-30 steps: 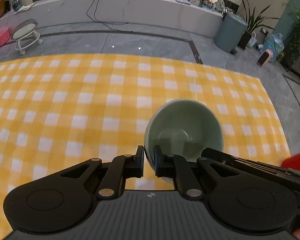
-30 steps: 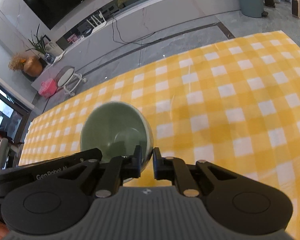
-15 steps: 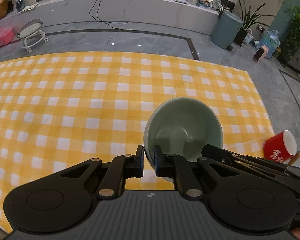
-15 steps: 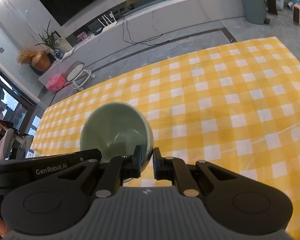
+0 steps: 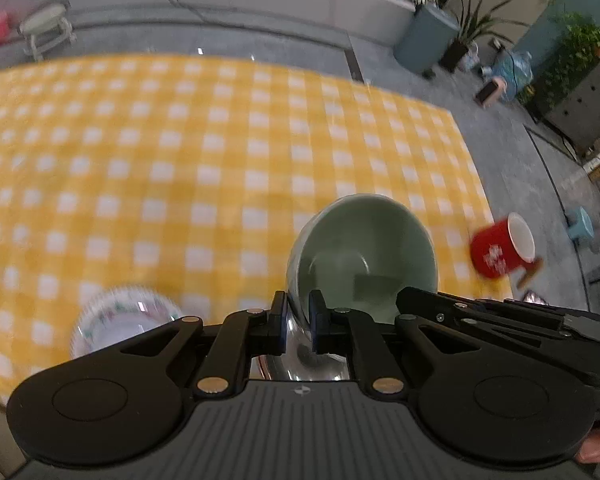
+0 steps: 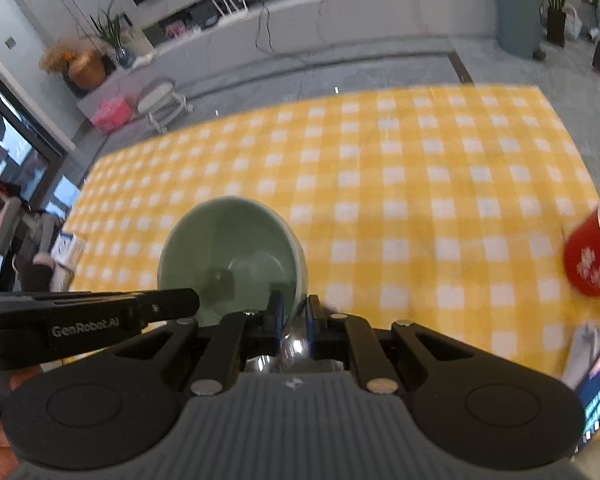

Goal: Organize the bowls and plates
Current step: 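Lift the green bowl with both grippers and carry it toward the nested steel bowls, then lower the green bowl with both grippers into the orange bowl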

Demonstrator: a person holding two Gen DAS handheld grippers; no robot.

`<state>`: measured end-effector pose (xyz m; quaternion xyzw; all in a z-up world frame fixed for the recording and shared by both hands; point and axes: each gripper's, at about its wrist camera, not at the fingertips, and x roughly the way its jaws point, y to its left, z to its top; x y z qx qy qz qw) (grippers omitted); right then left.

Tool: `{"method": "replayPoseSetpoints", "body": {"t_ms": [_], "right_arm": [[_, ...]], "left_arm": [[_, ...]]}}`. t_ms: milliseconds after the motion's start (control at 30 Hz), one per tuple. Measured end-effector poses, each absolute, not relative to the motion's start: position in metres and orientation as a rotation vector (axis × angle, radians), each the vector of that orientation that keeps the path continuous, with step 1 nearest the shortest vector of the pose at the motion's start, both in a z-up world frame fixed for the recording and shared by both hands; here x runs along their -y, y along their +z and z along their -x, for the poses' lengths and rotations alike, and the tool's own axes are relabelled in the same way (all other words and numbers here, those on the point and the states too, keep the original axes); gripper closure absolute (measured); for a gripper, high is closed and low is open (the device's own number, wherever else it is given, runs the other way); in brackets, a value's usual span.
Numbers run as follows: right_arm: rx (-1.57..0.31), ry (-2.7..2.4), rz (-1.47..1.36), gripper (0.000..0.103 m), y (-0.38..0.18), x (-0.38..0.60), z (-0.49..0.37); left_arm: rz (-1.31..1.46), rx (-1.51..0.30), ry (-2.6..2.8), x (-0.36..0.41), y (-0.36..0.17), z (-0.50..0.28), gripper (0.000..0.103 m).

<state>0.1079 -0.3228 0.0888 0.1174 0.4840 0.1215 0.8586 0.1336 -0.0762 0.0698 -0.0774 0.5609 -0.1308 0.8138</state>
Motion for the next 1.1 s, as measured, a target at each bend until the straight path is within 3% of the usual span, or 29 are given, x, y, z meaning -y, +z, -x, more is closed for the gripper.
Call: {"method": "replayPoseSetpoints", "body": {"t_ms": [500,1100], "right_arm": [[-1.198,0.204,-0.196,0.094,0.023,0.326,-0.085],[-1.205,0.178,-0.076,0.095,0.012,0.31,-0.104]], "left_arm": [[0.155,-1.397,-0.297,0.089,0.011,-0.128,0.091],[0.119,-1.476,-0.299,0.094,-0.008,-0.15,0.088]]}}
